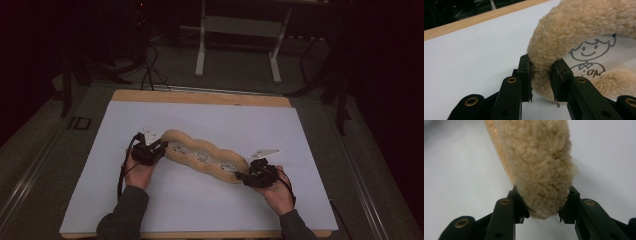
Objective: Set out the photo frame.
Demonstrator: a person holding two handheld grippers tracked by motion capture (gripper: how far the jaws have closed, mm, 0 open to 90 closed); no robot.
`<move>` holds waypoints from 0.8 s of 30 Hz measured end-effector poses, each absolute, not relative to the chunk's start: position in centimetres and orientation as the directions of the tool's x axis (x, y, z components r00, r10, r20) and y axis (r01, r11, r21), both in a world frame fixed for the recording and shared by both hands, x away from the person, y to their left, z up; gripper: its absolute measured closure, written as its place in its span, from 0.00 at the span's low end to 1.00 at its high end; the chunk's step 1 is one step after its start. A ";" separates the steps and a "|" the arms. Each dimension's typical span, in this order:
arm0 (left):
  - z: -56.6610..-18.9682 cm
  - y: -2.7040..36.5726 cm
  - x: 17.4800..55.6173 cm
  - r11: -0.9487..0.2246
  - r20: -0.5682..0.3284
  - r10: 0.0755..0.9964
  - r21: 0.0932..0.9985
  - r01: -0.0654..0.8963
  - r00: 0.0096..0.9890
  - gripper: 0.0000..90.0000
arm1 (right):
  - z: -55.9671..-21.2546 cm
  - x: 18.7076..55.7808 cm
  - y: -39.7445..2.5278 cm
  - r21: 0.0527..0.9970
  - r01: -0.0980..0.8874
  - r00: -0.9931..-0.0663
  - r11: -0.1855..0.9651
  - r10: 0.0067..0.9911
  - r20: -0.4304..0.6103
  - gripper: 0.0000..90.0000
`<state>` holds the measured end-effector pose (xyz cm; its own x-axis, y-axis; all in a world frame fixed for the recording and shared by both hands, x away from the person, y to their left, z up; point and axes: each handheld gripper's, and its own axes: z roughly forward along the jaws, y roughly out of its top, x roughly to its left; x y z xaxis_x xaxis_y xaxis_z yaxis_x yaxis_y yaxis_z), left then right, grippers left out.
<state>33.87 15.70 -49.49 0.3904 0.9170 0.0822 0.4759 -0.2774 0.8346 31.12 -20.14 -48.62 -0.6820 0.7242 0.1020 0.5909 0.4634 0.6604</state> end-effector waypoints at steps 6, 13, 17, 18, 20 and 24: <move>-49.3 15.8 32.8 -0.243 0.068 0.931 0.848 0.471 0.358 0.81 | -48.3 31.7 -20.4 0.686 0.588 -0.663 0.429 0.742 0.104 0.71; -49.5 16.4 31.6 -0.218 0.055 0.941 0.855 0.471 0.335 0.81 | -48.0 32.0 -20.1 0.704 0.574 -0.661 0.417 0.744 0.099 0.71; -49.4 16.4 31.4 -0.212 0.058 0.945 0.858 0.468 0.322 0.81 | -48.0 32.3 -19.9 0.711 0.575 -0.651 0.405 0.752 0.099 0.71; -49.4 16.4 31.4 -0.212 0.060 0.946 0.859 0.467 0.320 0.81 | -48.0 32.4 -19.9 0.710 0.577 -0.649 0.403 0.754 0.100 0.71; -49.4 16.5 31.3 -0.210 0.059 0.947 0.859 0.467 0.316 0.81 | -48.0 32.5 -19.9 0.716 0.575 -0.646 0.396 0.757 0.100 0.71; -49.3 16.4 30.9 -0.202 0.059 0.951 0.861 0.466 0.304 0.81 | -48.0 32.7 -19.9 0.722 0.572 -0.644 0.390 0.759 0.099 0.71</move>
